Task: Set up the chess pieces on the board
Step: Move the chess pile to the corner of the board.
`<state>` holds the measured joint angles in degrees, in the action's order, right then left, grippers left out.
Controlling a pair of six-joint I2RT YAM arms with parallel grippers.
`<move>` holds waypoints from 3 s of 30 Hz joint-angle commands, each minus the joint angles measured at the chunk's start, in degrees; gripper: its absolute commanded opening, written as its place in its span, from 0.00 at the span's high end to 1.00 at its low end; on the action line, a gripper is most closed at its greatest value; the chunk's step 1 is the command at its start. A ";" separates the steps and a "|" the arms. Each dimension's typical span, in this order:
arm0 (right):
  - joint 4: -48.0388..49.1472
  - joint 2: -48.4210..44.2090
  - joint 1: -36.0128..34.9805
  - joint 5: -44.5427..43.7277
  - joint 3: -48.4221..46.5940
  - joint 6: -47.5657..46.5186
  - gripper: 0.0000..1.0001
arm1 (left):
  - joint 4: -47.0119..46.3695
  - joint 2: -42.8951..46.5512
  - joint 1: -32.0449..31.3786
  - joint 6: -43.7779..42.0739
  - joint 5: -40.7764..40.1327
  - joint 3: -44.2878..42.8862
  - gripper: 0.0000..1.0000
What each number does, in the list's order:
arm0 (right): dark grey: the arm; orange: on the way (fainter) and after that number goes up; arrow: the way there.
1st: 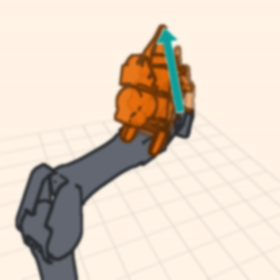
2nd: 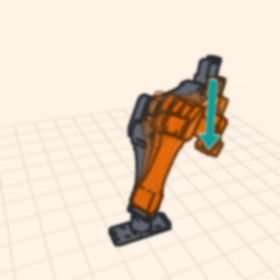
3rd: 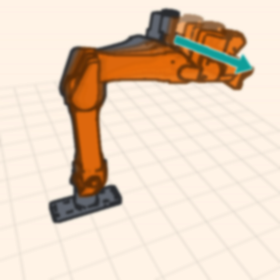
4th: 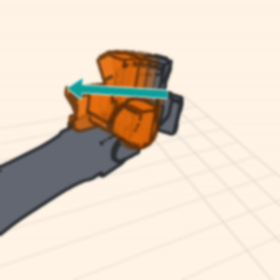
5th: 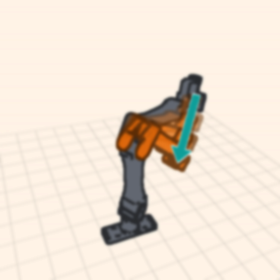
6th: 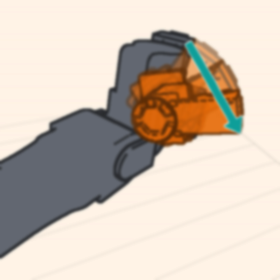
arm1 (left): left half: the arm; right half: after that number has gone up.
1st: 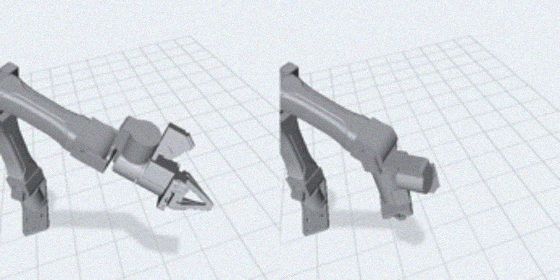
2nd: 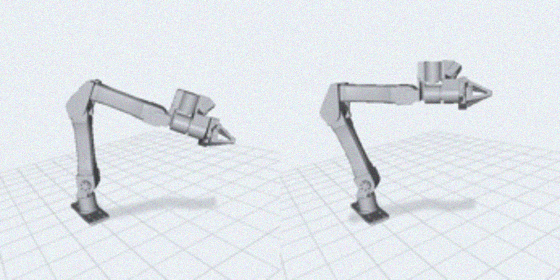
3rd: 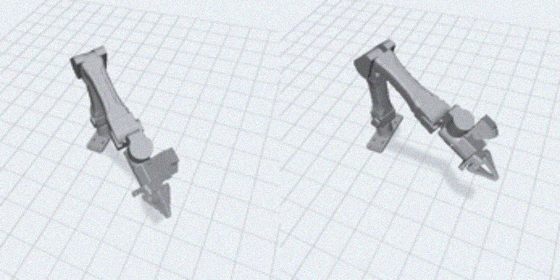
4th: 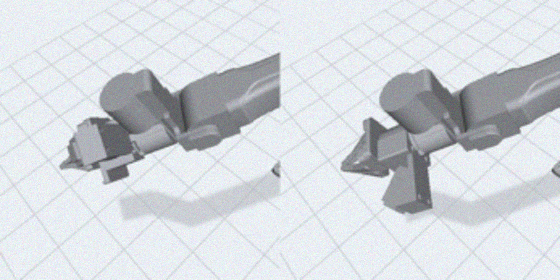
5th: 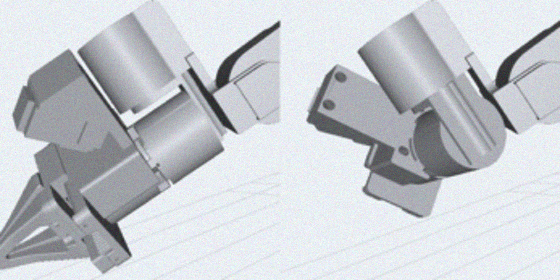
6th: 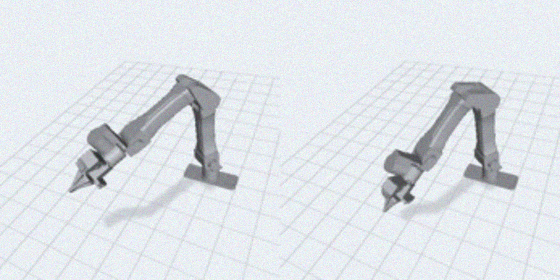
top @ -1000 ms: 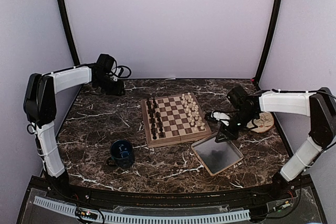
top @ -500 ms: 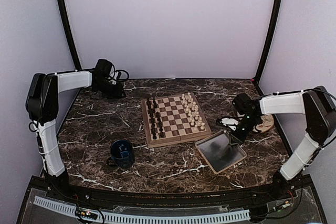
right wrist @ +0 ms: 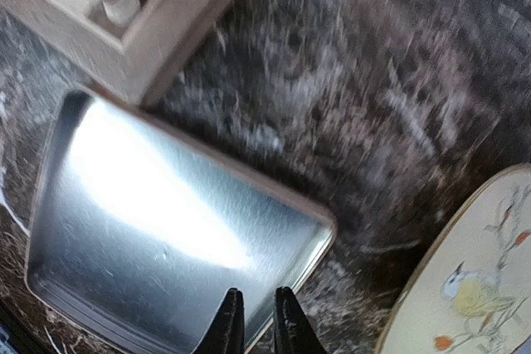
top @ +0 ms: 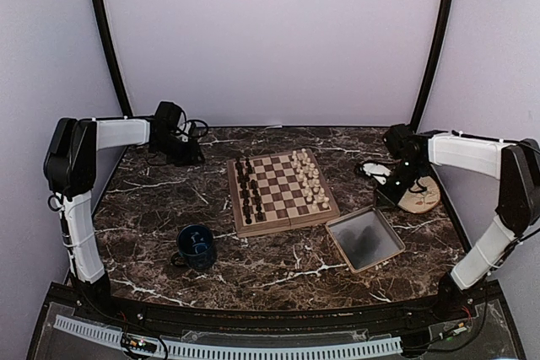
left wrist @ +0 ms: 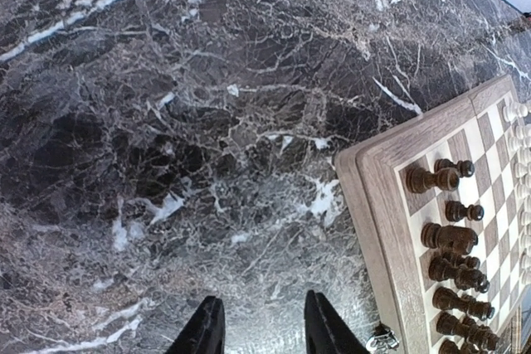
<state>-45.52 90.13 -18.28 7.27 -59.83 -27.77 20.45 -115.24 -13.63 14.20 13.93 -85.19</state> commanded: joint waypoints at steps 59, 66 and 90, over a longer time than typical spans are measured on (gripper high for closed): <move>1.34 2.44 -13.43 0.08 5.18 1.77 0.83 | -3.05 5.03 -2.21 1.48 3.61 9.08 0.71; 0.88 3.79 -10.28 9.99 -6.77 2.82 0.79 | -2.13 4.53 -3.50 1.12 4.55 8.84 0.72; 8.15 28.85 -5.51 15.59 -24.21 11.81 0.80 | -6.00 -1.08 -9.38 5.48 8.66 10.20 0.98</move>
<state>-36.18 118.63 -22.94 16.91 -83.90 -15.35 15.94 -116.57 -22.50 18.87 21.19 -76.53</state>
